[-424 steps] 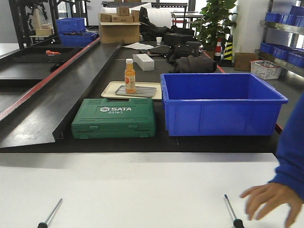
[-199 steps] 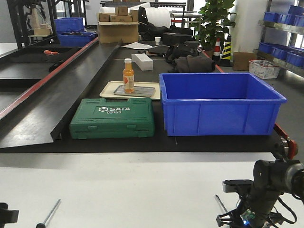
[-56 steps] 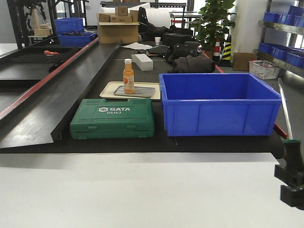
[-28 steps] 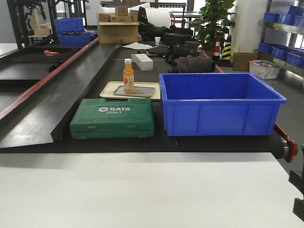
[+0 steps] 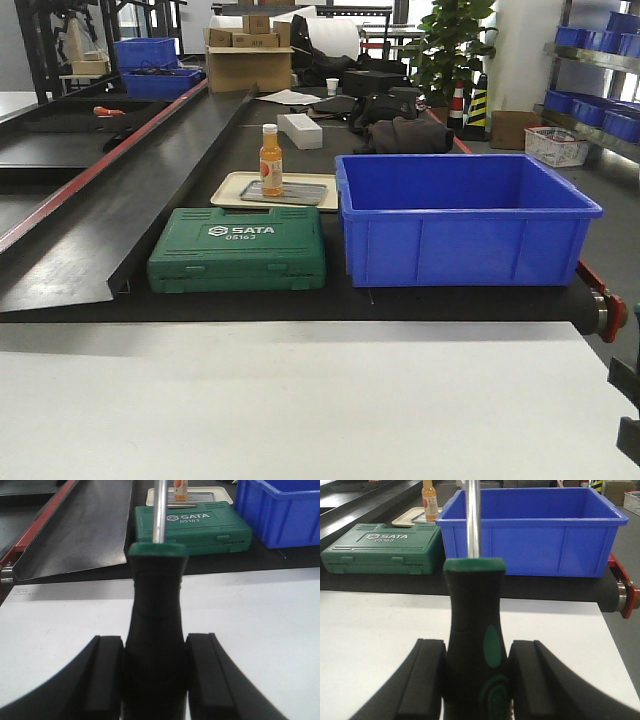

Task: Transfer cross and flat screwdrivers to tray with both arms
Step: 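Lift both screwdrivers upright off the table with both grippers, then hold both screwdrivers while the base drives to the roller shelf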

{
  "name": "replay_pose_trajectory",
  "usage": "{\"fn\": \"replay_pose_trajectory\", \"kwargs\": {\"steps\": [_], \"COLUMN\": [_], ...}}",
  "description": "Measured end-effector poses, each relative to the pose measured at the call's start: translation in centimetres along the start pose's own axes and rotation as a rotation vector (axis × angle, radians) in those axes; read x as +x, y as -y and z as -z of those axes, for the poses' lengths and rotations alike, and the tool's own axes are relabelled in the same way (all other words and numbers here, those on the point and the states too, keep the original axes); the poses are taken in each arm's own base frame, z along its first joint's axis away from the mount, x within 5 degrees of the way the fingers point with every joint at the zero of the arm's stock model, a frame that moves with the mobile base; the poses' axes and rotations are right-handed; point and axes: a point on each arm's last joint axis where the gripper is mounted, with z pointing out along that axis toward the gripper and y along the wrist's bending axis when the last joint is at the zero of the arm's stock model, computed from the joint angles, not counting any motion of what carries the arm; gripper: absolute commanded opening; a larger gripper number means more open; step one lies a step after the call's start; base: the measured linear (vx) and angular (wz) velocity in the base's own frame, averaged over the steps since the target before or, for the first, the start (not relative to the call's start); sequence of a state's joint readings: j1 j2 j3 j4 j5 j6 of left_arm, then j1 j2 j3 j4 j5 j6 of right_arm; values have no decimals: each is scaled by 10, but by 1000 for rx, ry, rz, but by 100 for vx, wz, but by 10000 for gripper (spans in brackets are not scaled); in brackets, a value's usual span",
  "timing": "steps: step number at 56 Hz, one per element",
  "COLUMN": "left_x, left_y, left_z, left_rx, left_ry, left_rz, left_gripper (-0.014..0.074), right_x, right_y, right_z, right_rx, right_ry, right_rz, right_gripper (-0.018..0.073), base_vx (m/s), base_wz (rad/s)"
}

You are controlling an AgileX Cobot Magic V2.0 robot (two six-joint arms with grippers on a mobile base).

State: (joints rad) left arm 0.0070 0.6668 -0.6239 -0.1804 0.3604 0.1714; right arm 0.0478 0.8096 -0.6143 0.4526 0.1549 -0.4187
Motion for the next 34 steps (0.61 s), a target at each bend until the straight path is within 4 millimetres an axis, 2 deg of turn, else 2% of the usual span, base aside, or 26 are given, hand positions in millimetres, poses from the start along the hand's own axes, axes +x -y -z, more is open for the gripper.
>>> {"fn": "replay_pose_trajectory", "kwargs": {"steps": [20,34], "left_x": [0,0], "left_y": [0,0], "left_z": [0,0], "left_rx": [0,0], "left_ry": [0,0], "left_rz": [0,0], "left_gripper": [0,0], "right_x": [0,0], "right_y": [0,0], "right_z": [0,0], "right_rx": [0,0], "right_ry": [0,0], "right_rz": [0,-1], "right_gripper": [-8,-8], "base_vx": [-7,-22], "base_wz": [0,-35]}}
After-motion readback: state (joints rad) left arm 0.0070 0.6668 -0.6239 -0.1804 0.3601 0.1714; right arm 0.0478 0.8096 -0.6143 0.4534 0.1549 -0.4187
